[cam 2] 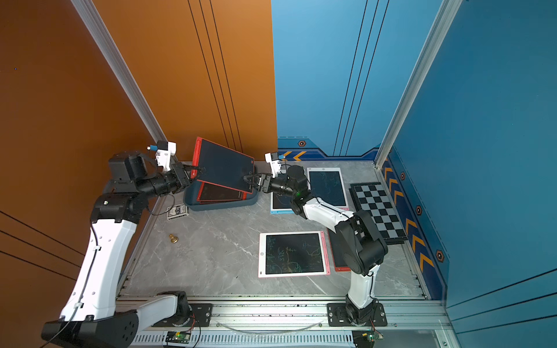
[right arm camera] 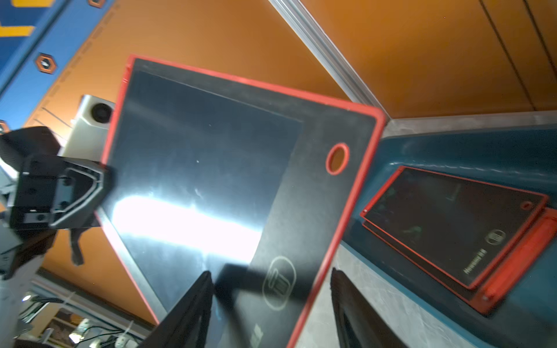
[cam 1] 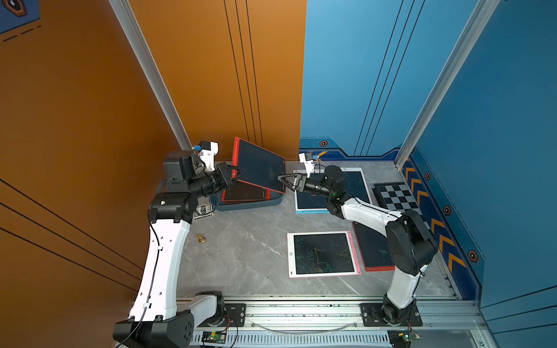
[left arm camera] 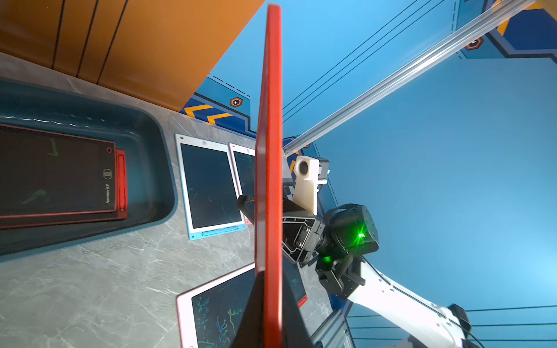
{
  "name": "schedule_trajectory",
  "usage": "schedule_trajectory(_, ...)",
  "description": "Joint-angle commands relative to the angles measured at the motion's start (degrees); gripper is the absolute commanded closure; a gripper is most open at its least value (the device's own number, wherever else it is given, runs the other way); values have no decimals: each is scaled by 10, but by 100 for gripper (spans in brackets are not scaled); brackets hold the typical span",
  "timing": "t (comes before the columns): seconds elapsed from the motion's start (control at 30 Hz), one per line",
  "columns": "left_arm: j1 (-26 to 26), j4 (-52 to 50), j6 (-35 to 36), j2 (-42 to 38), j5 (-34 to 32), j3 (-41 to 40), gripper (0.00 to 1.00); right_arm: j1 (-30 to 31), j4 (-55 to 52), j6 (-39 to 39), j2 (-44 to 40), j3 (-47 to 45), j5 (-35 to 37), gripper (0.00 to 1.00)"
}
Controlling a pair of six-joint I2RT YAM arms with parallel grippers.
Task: Take out the writing tablet from the storage box
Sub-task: Pick up the writing tablet from the storage box.
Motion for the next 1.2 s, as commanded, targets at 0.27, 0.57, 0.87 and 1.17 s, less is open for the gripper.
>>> schedule_trajectory(0.27, 21, 8, 11, 9, 87, -4, 100, -21, 330, 246, 41, -24, -56, 66)
schedule_trajectory(0.57, 29, 8, 30, 64, 95, 19, 100, -31, 332, 255, 35, -54, -48, 87)
schedule_trajectory(0.87, 33, 8, 45, 94, 42, 17, 31, -44, 329, 260, 31, -89, -12, 91)
schedule_trajectory(1.17, 39, -51, 90, 50, -141, -9, 15, -48, 226, 202, 12, -106, 30, 97)
